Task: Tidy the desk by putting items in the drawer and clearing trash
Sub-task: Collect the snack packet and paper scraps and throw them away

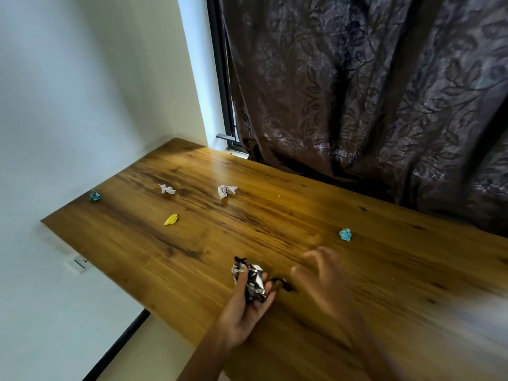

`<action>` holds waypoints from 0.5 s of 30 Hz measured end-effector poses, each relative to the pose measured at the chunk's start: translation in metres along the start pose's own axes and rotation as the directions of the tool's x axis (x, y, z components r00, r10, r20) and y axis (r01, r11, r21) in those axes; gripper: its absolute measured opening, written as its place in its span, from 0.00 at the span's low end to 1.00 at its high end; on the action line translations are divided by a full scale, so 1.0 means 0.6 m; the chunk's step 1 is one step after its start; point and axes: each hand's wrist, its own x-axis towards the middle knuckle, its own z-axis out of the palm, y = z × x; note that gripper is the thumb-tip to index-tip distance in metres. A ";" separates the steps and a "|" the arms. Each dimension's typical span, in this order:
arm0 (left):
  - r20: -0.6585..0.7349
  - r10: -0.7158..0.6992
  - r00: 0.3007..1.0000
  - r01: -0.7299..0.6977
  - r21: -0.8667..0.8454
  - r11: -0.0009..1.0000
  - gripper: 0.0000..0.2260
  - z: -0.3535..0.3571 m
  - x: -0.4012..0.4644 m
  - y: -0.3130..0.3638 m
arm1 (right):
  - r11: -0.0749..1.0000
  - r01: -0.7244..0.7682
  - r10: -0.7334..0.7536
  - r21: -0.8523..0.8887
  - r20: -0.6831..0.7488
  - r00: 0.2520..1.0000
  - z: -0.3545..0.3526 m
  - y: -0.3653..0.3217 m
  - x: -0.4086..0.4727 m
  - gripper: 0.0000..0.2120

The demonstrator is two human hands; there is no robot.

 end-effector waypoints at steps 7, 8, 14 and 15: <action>-0.014 0.047 0.999 -0.048 -0.092 0.995 0.23 -0.050 -0.011 0.085 | 0.916 -0.243 0.220 -0.320 -0.106 0.970 -0.044 0.085 0.139 0.18; -0.011 0.048 0.999 -0.049 -0.092 0.995 0.22 -0.055 -0.013 0.097 | 0.913 -0.278 0.253 -0.299 -0.120 0.960 -0.041 0.095 0.144 0.16; 0.040 0.011 0.999 -0.008 -0.063 0.998 0.24 -0.085 -0.018 0.172 | 0.976 -0.216 0.204 -0.010 -0.290 0.935 0.021 -0.006 0.138 0.09; 0.052 0.005 0.999 -0.002 -0.055 0.998 0.24 -0.089 -0.016 0.182 | 0.987 -0.158 0.163 0.041 -0.264 0.951 0.044 -0.047 0.130 0.10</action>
